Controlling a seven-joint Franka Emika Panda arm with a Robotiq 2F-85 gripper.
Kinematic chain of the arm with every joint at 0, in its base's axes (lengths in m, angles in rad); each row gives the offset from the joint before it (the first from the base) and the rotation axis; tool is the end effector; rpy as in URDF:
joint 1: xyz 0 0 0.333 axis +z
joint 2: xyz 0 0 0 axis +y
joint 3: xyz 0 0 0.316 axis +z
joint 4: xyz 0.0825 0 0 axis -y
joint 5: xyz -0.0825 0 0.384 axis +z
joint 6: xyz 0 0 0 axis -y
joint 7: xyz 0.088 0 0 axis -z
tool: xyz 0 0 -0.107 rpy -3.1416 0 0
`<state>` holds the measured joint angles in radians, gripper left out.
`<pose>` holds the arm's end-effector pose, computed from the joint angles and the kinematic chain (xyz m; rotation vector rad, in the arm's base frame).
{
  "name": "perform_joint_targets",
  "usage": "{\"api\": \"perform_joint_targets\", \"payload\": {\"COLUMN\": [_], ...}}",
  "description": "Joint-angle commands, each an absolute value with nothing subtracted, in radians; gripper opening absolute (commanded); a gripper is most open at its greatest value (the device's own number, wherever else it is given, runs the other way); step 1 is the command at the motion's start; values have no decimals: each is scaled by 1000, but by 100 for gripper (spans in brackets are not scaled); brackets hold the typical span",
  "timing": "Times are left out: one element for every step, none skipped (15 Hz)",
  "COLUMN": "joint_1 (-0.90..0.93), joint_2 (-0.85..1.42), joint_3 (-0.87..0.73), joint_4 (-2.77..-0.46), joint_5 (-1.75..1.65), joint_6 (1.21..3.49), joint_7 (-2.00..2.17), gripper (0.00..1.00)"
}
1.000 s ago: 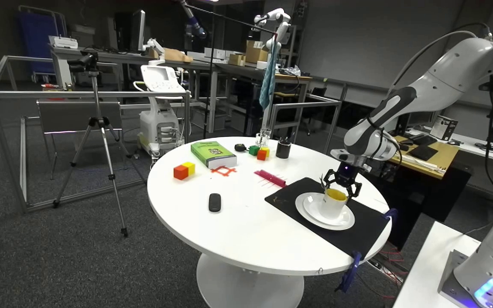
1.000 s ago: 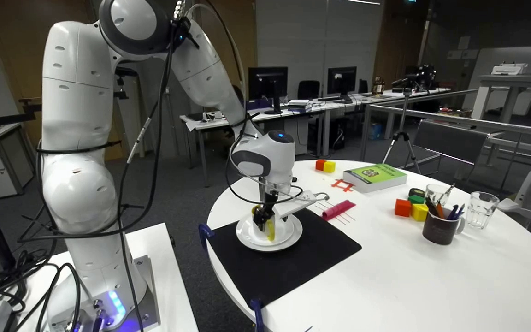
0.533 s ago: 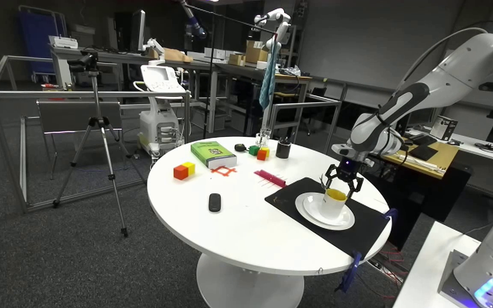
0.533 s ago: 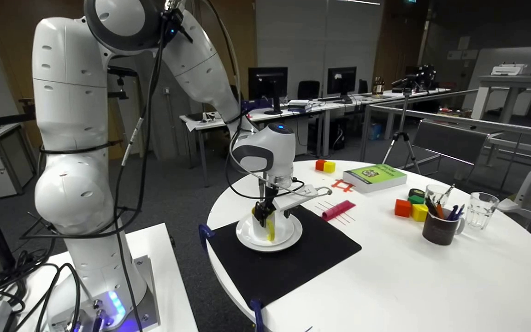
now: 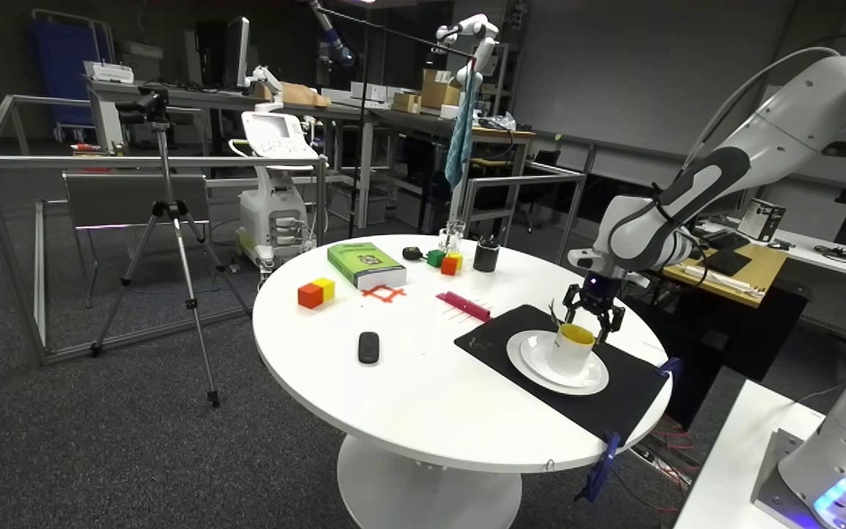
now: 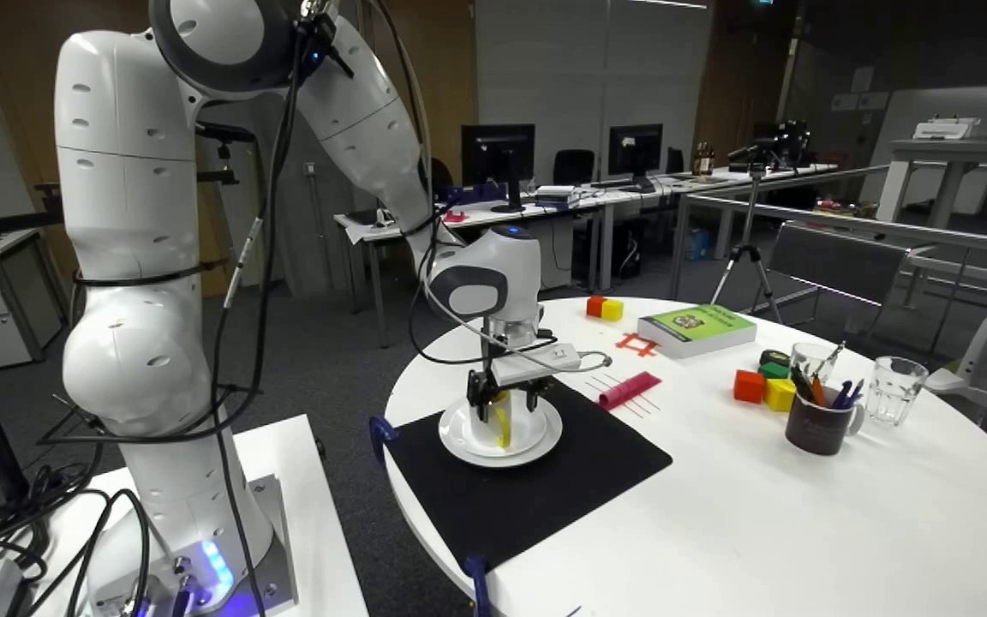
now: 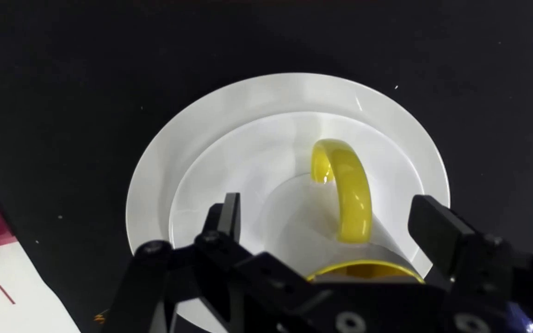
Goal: Remove the cup from the plate
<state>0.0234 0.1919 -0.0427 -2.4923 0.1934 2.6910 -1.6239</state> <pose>0.4728 -0.0160 0.2128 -2.3344 -2.0300 -0.0949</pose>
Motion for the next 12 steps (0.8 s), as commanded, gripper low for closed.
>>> {"api": "perform_joint_targets", "payload": {"joint_1": [-13,-14,-16,-17,-19,-21,-24,-26,-28,-32,-34,-35], "joint_2": [147,148,149,149,149,149,149,148,146,143,141,134], "joint_3": [-14,-13,-12,-11,-11,-11,-9,-8,-8,-5,-3,-3], "joint_4": [-2522,-2521,-2520,-2519,-2519,-2519,-2519,-2520,-2521,-2524,-2525,-2528], "joint_5": [129,118,109,103,95,86,81,77,75,74,75,74], "joint_6": [2692,2691,2690,2689,2688,2689,2687,2687,2688,2688,2689,2686], "joint_7": [-1549,-1539,-1530,-1525,-1518,-1510,-1507,-1502,-1501,-1504,-1502,-1500], "gripper": [67,60,51,44,36,29,22,12,5,0,3,4]}}
